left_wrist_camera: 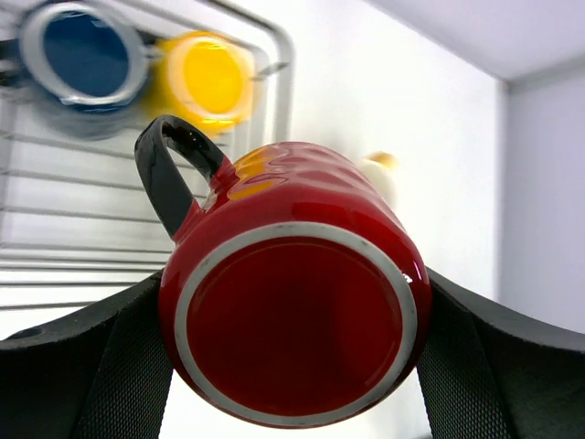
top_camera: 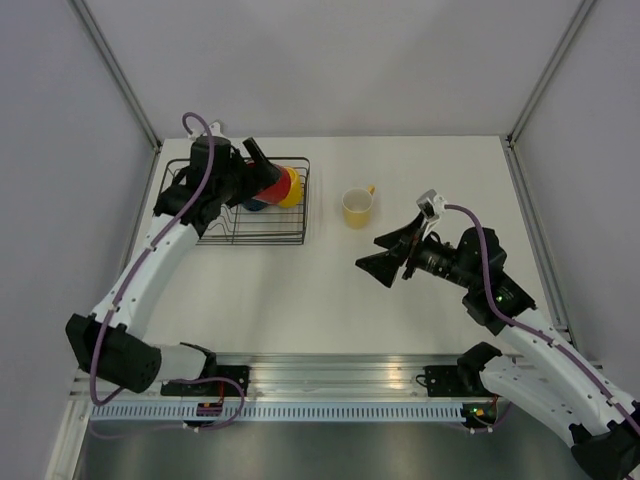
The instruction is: Unload the cups from the dish rack
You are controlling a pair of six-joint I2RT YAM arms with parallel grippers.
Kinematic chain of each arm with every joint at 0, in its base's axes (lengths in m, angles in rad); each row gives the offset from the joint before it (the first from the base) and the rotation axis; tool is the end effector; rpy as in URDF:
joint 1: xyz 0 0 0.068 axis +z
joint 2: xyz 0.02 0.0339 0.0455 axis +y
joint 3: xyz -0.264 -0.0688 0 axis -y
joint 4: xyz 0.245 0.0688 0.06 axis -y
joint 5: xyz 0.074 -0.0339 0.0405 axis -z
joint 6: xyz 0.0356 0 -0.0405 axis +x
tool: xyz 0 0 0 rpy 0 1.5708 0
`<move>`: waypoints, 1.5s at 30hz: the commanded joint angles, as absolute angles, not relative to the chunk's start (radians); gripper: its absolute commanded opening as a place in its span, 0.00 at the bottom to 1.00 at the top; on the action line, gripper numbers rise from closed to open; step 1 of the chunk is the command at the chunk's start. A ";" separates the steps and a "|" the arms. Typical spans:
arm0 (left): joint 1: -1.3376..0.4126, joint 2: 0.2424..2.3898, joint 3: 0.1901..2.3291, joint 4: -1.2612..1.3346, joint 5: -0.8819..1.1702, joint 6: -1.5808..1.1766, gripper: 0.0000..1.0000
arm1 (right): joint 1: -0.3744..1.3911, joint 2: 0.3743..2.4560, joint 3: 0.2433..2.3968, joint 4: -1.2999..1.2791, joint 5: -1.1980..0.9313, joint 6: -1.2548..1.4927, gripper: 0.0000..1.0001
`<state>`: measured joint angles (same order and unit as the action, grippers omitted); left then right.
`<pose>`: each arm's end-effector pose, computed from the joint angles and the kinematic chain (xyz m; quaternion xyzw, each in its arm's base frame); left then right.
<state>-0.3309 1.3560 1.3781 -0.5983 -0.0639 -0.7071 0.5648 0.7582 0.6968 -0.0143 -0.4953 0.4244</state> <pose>0.2837 -0.0951 0.3772 -0.1792 0.8601 -0.2121 0.4279 0.1443 0.1115 0.3319 -0.2161 0.6975 0.4711 0.4948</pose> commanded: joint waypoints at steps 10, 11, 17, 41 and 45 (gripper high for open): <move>-0.416 0.999 1.028 0.180 0.636 -0.801 0.02 | 0.563 0.776 0.617 0.578 -0.641 0.721 0.98; -0.437 0.985 1.010 0.217 0.649 -0.820 0.02 | 0.563 0.778 0.615 0.598 -0.652 0.729 0.98; -0.520 0.945 0.865 0.507 0.652 -1.000 0.02 | 0.572 0.810 0.641 0.661 -0.744 0.692 0.95; -0.788 0.992 0.709 0.781 0.430 -1.164 0.02 | 0.719 0.870 0.710 0.707 -0.765 0.600 0.56; -0.799 0.997 0.706 0.770 0.414 -1.170 0.02 | 0.729 0.882 0.723 0.687 -0.765 0.563 0.37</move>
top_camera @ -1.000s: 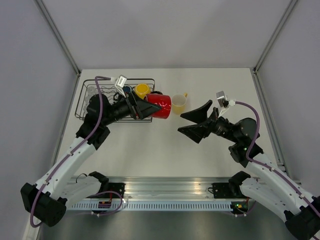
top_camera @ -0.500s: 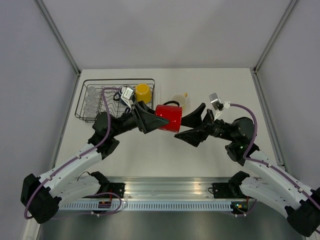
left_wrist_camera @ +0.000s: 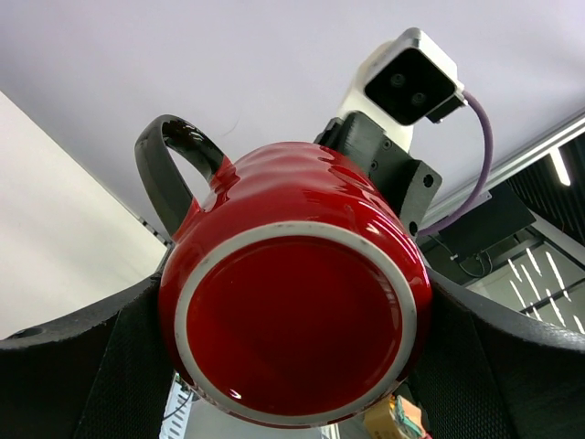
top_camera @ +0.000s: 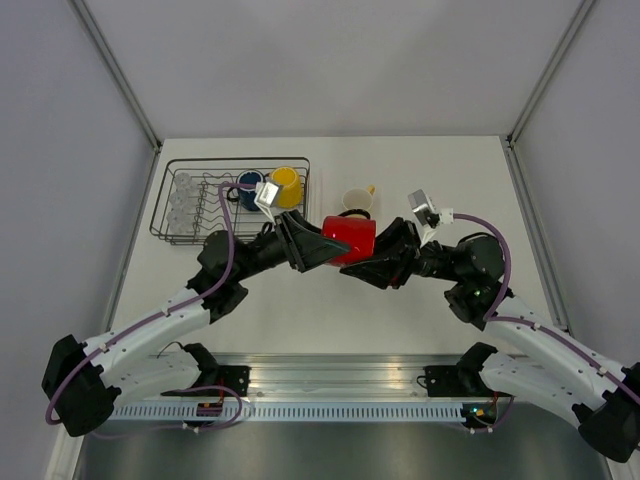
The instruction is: Unload the cups from the dish rack
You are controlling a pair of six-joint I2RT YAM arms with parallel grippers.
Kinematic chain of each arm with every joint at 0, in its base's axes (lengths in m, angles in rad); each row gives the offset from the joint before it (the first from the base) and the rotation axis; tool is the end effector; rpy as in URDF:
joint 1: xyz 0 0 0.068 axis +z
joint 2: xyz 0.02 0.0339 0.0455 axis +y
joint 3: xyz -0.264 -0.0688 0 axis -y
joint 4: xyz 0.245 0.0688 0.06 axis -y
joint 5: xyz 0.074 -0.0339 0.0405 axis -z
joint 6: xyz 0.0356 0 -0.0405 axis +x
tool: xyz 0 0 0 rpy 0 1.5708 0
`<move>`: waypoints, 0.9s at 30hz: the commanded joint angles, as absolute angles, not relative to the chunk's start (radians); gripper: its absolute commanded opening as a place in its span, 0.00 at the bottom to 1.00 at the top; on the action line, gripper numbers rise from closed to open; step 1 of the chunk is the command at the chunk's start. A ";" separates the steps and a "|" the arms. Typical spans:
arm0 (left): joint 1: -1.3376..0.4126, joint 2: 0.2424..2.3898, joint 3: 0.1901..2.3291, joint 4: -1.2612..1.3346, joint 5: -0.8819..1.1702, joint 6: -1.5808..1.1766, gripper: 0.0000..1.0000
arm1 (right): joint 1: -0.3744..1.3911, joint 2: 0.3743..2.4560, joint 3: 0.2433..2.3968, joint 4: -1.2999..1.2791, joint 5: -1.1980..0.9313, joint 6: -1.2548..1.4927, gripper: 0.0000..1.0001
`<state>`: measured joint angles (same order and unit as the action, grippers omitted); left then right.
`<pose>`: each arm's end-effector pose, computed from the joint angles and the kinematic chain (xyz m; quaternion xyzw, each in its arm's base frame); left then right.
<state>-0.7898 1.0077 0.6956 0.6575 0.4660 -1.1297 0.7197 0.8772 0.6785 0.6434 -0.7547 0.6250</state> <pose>0.1507 -0.1748 0.3544 0.0915 0.5834 -0.7281 0.3479 0.1294 0.1459 0.3700 -0.3347 0.4809 0.6435 0.4925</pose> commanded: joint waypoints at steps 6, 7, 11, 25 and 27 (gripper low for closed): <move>-0.802 0.997 0.703 0.747 0.413 -1.180 0.02 | 0.738 0.847 0.680 0.696 -0.790 0.460 0.00; -0.802 0.997 0.704 0.746 0.416 -1.181 0.02 | 0.739 0.841 0.673 0.696 -0.790 0.445 0.00; -0.802 0.994 0.698 0.744 0.422 -1.172 0.62 | 0.739 0.798 0.667 0.634 -0.793 0.355 0.00; -0.796 0.890 0.813 0.065 -0.132 -1.026 1.00 | 0.739 0.710 0.750 0.143 -0.548 0.042 0.00; -0.796 0.882 0.841 -0.052 -0.196 -1.011 1.00 | 0.739 0.715 0.770 0.069 -0.470 0.009 0.00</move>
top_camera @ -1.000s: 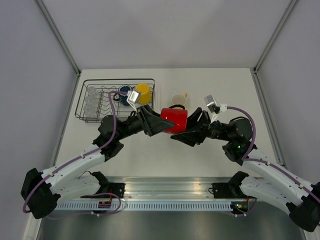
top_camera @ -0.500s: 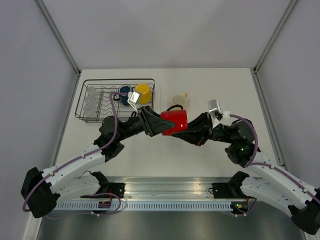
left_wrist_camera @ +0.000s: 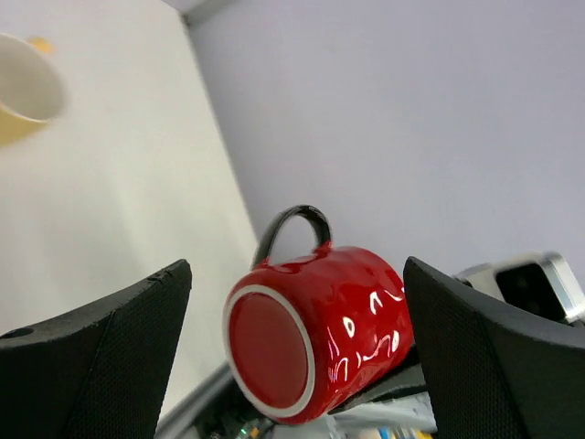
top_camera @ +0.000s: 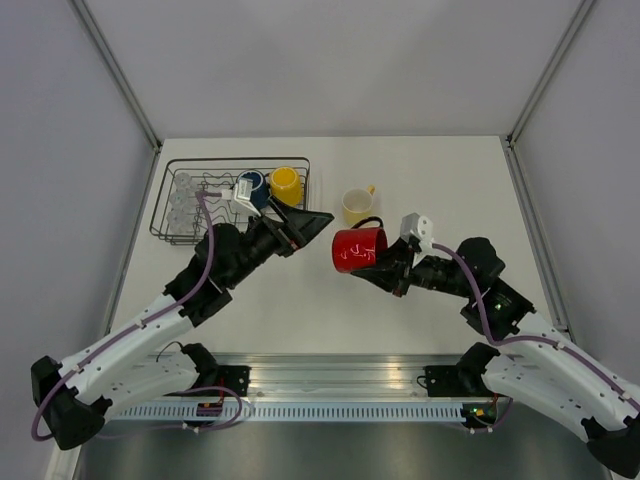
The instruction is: Unload the cups from the dish rack
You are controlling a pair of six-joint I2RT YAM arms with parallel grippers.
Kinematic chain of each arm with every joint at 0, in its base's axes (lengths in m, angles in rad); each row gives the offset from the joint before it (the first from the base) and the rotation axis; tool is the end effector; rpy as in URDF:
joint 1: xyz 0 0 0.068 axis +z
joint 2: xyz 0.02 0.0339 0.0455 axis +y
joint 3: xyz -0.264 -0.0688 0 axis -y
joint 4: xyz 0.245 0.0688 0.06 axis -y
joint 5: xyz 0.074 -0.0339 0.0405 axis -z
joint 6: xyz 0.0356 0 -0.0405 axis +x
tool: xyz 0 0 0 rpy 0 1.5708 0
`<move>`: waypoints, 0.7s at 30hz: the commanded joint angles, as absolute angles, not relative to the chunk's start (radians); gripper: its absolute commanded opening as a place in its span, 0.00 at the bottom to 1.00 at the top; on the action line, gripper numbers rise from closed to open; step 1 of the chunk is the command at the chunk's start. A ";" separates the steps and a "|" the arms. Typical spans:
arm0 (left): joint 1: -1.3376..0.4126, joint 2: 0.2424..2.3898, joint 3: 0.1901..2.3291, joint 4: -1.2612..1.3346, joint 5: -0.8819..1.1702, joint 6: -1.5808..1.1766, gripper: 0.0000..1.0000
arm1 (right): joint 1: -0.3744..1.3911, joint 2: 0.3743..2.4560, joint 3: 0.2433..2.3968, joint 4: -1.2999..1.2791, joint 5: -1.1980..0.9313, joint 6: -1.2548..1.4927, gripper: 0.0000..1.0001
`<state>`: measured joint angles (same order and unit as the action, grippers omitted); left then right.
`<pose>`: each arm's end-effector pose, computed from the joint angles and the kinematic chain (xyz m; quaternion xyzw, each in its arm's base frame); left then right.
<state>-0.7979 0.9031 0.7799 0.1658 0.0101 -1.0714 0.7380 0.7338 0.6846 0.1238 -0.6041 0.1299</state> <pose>0.1509 -0.1553 0.3549 -0.0907 0.6859 -0.5828 0.4261 0.1156 0.1324 0.3459 -0.4025 0.5544 0.4778 0.5499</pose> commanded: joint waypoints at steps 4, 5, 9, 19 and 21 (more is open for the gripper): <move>-0.795 0.850 0.880 -0.182 -0.296 -0.918 1.00 | 0.739 0.784 0.850 -0.119 -0.220 -0.075 0.00; -0.795 0.841 0.890 -0.193 -0.299 -0.892 1.00 | 0.739 0.835 0.873 -0.196 -0.148 -0.086 0.00; -0.795 0.808 0.954 -0.337 -0.320 -0.786 1.00 | 0.738 0.954 0.982 -0.324 -0.046 -0.185 0.00; -0.795 0.631 1.034 -0.671 -0.337 -0.552 1.00 | 0.535 1.074 0.988 -0.304 -0.170 -0.426 0.00; -0.795 0.580 1.034 -0.707 -0.324 -0.519 1.00 | 0.444 1.143 1.038 -0.354 -0.239 -0.439 0.01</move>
